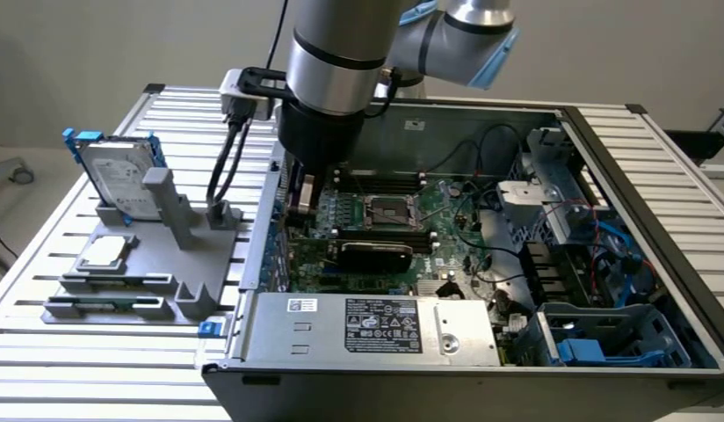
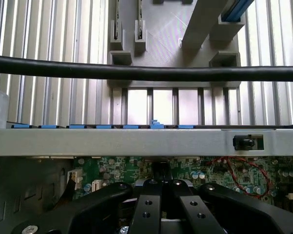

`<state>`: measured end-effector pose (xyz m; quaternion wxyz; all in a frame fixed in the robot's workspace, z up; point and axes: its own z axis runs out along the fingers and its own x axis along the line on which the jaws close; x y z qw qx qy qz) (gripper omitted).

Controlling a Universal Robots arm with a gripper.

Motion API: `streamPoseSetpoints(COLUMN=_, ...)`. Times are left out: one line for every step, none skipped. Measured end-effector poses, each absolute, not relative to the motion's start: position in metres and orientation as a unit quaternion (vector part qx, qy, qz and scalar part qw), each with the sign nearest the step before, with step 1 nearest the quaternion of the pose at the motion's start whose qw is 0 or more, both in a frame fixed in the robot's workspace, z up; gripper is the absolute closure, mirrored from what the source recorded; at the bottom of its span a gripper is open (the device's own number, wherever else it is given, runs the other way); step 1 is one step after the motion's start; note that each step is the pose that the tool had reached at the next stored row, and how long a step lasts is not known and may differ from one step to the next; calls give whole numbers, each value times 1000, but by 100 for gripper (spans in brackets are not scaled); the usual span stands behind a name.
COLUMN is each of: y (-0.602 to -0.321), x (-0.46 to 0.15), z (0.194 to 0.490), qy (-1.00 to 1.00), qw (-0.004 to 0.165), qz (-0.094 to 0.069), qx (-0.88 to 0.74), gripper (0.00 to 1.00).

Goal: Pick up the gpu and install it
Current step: 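Press down on the gpu until it lock into place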

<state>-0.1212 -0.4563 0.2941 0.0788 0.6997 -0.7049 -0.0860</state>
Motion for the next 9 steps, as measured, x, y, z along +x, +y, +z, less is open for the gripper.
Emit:
streamPoseSetpoints(y=-456, x=-121, z=294, qy=-705, qw=79, qz=-86, qx=699, gripper=89)
streamPoseSetpoints(y=-456, x=-121, z=294, qy=-705, qw=79, qz=-87, qx=699, gripper=89)
streamPoseSetpoints(y=-456, x=-121, z=294, qy=-706, qw=80, qz=-87, qx=699, gripper=89)
streamPoseSetpoints(y=-455, x=-121, z=294, qy=-706, qw=80, qz=-87, qx=698, gripper=89)
streamPoseSetpoints(y=-455, x=-121, z=294, qy=-706, qw=80, qz=-88, qx=698, gripper=89)
streamPoseSetpoints(y=-455, x=-121, z=294, qy=-706, qw=81, qz=-88, qx=698, gripper=89)
streamPoseSetpoints(y=-455, x=-121, z=294, qy=-706, qw=81, qz=-89, qx=698, gripper=89)
streamPoseSetpoints(y=-455, x=-121, z=295, qy=-706, qw=82, qz=-89, qx=698, gripper=89)
streamPoseSetpoints(y=-455, x=-121, z=295, qy=-706, qw=82, qz=-89, qx=698, gripper=89)
